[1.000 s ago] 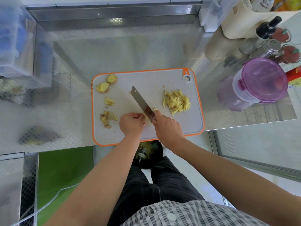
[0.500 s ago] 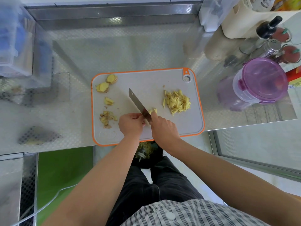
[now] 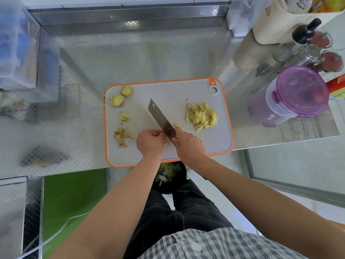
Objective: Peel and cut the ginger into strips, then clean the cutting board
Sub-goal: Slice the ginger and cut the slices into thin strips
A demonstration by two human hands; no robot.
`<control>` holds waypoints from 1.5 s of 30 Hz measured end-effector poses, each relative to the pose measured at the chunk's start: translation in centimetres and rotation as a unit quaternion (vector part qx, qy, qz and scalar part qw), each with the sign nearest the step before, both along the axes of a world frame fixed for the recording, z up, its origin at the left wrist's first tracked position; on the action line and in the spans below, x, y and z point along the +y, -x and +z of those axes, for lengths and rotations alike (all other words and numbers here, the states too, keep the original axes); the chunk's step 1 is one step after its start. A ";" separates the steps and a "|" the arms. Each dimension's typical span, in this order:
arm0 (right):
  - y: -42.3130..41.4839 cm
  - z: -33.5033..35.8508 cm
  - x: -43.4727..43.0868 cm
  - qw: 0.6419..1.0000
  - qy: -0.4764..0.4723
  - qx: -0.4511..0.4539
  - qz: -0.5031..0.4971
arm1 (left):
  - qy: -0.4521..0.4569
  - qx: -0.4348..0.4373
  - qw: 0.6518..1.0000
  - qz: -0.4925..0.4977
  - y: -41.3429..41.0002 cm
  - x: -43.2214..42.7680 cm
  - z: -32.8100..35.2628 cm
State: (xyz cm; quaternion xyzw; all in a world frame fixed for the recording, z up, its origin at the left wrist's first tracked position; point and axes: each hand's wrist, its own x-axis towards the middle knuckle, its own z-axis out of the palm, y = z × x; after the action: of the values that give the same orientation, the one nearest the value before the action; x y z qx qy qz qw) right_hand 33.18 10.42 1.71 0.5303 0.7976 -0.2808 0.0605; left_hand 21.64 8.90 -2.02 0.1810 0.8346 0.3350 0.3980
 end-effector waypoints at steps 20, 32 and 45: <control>-0.6 0.3 0.0 1.000 -0.004 -0.021 0.010 | -0.009 0.005 1.000 0.004 -0.4 0.0 0.3; 0.4 -0.7 -0.1 0.998 -0.020 -0.053 0.015 | 0.023 0.021 0.999 -0.031 -0.2 0.6 0.2; -0.7 0.2 0.8 0.996 0.001 0.060 -0.061 | -0.035 0.024 0.999 -0.021 0.2 -0.9 -0.5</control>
State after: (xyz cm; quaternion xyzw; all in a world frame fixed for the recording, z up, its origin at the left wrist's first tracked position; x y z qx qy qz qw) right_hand 33.86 11.17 1.91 0.5598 0.7659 -0.3161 -0.0037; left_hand 21.43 8.05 -2.54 0.2207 0.8275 0.3514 0.3783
